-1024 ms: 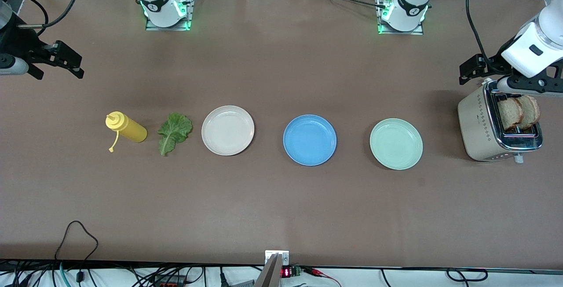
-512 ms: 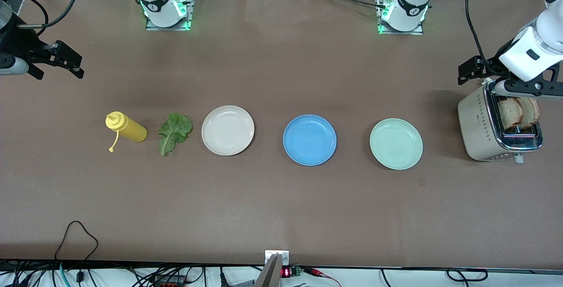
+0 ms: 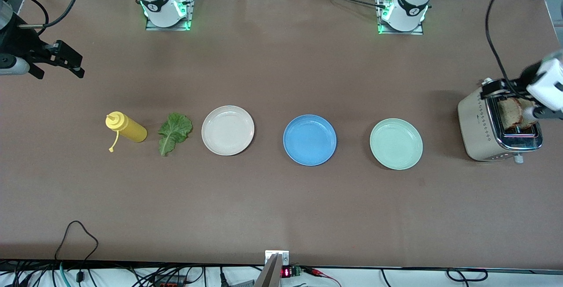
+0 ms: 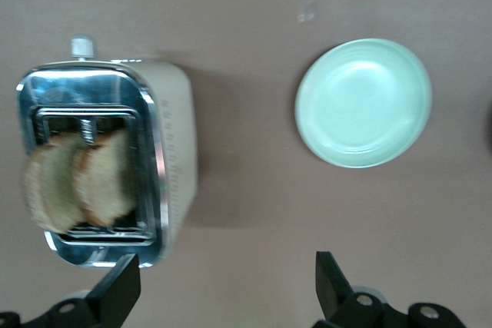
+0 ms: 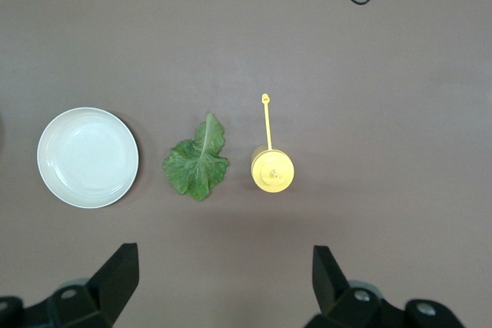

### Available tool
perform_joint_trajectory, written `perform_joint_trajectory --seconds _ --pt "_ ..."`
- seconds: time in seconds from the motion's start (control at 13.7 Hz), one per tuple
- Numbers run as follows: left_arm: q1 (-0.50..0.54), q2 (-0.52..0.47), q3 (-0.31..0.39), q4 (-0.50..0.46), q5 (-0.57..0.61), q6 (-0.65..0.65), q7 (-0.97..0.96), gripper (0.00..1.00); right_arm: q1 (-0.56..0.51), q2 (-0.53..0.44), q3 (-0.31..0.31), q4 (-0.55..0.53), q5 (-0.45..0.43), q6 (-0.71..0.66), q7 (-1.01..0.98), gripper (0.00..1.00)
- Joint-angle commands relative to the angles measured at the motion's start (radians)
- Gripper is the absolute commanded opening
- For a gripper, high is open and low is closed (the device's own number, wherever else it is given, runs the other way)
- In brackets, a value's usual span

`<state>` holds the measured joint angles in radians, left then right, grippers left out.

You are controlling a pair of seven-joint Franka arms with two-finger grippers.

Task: Make sandwich in blue plate with both arms
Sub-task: 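Grasp a bread slice in the toaster with the left gripper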

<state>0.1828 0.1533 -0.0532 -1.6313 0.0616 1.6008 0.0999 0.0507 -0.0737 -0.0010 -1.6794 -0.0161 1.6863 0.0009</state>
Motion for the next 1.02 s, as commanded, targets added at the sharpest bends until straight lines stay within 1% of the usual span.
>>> perform_joint_trajectory --seconds 0.0,0.15,0.29,0.66,0.73,0.95 --pt "0.062 0.069 -0.007 0.050 0.030 -0.006 0.134 1.00 0.004 -0.012 -0.002 -0.005 -0.001 -0.013 0.002 1.00" --pt "0.124 0.090 -0.008 0.038 0.032 0.037 0.205 1.00 0.005 -0.012 -0.002 -0.005 -0.001 -0.013 0.002 1.00" --pt "0.176 0.104 -0.008 0.009 0.029 0.118 0.294 1.00 0.005 -0.012 -0.002 -0.005 -0.001 -0.013 0.002 1.00" --pt "0.253 0.094 -0.014 -0.162 0.015 0.296 0.368 0.99 0.005 -0.012 -0.002 -0.005 -0.001 -0.017 0.002 1.00" --pt "0.257 0.088 -0.016 -0.188 0.014 0.312 0.368 0.96 0.005 -0.012 -0.002 -0.005 -0.002 -0.017 0.002 1.00" --pt "0.256 0.069 -0.025 -0.197 0.014 0.315 0.357 0.87 0.005 -0.012 -0.002 -0.005 -0.001 -0.017 0.002 1.00"
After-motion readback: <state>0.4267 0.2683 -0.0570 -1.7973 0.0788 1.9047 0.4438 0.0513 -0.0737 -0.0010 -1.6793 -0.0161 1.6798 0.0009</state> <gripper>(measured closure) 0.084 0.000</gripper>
